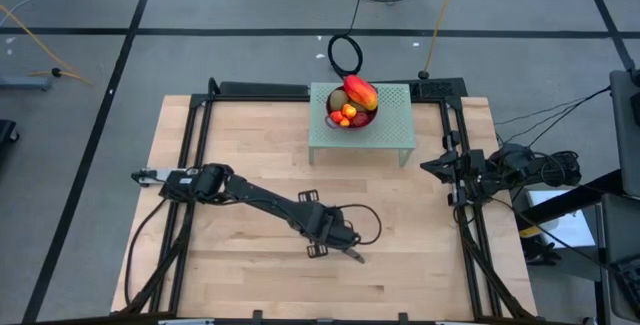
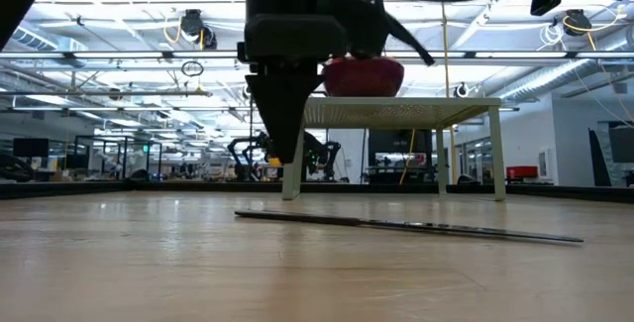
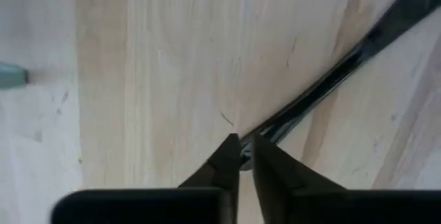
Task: Pick & Place Fruit
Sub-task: Put the knife on the shelf
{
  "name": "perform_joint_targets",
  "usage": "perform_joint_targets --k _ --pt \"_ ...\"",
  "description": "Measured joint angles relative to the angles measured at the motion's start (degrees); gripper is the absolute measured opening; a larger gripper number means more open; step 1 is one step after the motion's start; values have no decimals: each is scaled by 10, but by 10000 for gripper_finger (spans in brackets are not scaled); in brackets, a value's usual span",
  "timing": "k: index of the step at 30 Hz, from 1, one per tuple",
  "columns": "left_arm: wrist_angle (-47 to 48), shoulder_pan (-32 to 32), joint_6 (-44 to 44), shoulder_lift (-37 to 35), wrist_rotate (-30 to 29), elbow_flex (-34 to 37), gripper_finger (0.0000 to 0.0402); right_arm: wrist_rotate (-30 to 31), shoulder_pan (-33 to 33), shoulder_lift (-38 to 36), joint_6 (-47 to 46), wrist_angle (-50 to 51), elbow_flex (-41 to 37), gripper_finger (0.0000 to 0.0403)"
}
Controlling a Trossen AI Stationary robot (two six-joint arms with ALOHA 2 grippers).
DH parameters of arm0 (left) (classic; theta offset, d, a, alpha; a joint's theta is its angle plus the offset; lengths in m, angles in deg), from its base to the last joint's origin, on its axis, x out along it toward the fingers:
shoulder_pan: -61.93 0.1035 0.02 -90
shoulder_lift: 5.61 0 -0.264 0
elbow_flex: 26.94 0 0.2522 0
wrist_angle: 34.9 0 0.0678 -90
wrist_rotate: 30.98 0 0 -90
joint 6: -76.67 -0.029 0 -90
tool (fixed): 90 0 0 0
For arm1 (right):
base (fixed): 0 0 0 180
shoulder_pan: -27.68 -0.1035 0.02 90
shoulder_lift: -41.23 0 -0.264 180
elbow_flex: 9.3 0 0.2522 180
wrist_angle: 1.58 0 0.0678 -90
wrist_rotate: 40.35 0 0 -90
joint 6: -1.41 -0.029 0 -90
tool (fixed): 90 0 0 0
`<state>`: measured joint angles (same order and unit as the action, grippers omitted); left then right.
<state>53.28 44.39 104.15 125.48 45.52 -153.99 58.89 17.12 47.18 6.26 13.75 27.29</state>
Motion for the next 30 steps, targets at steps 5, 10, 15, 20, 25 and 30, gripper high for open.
perform_joint_targets --k 5,10,15,20,25,30 --pt "-6 0 -10 0 -32 0 107 16 0 0 -39 0 0 0" --pt "-35 -5 -88 0 -35 0 181 15 0 0 -44 0 0 0" --pt "-60 -14 -161 0 -31 0 229 14 0 0 -47 0 0 0" --pt "-109 -17 -207 0 -28 25 245 14 0 0 -66 0 0 0" --pt "-138 -17 -229 0 10 70 244 14 0 0 -74 0 0 0" --pt "-180 -17 -264 0 17 92 244 14 0 0 -74 0 0 0"
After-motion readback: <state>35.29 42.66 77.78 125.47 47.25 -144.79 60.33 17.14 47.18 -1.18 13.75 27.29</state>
